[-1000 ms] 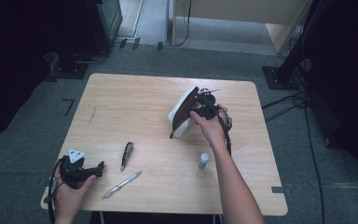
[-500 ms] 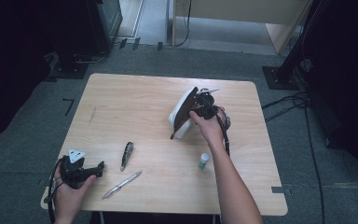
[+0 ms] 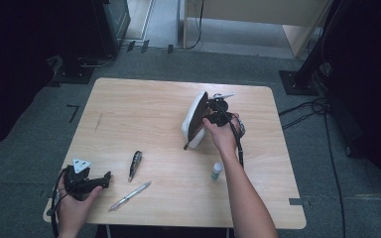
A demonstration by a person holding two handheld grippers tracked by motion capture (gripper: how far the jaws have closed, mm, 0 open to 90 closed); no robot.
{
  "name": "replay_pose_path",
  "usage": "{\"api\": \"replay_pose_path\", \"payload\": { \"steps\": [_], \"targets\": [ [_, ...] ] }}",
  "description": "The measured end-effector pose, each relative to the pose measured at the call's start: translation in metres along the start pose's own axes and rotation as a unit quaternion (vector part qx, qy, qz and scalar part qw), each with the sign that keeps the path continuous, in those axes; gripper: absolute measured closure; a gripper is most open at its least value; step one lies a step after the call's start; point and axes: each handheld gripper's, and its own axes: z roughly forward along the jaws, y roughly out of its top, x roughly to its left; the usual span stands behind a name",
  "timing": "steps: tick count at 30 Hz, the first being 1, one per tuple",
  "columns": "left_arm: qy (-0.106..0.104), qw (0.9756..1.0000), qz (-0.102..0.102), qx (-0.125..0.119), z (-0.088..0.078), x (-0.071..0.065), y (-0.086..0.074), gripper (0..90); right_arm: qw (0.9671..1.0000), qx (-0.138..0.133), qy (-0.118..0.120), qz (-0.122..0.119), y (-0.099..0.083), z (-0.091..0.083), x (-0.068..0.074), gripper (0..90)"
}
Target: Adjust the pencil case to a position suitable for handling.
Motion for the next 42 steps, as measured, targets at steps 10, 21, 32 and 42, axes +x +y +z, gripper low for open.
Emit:
{"api": "replay_pose_path", "payload": {
  "steps": [10,21,32,42],
  "targets": [
    [0.0,1.0,0.0,0.0,0.0,0.0,0.0,1.2,0.9997,-0.023,0.004,0.004,0.002,0.001,-0.002,85.5],
    [0.0,1.0,0.0,0.0,0.0,0.0,0.0,1.2,0.9962,-0.037,0.059,-0.053,-0.002,-0.011,0.025,85.8],
    [0.0,1.0,0.0,0.0,0.0,0.0,0.0,1.2,0.9873,-0.009,0.112,-0.113,-0.014,-0.012,0.052,85.6],
    [0.0,1.0,0.0,0.0,0.0,0.0,0.0,1.2,0.9847,0.006,0.123,-0.124,-0.022,-0.004,0.055,83.1]
  ]
}}
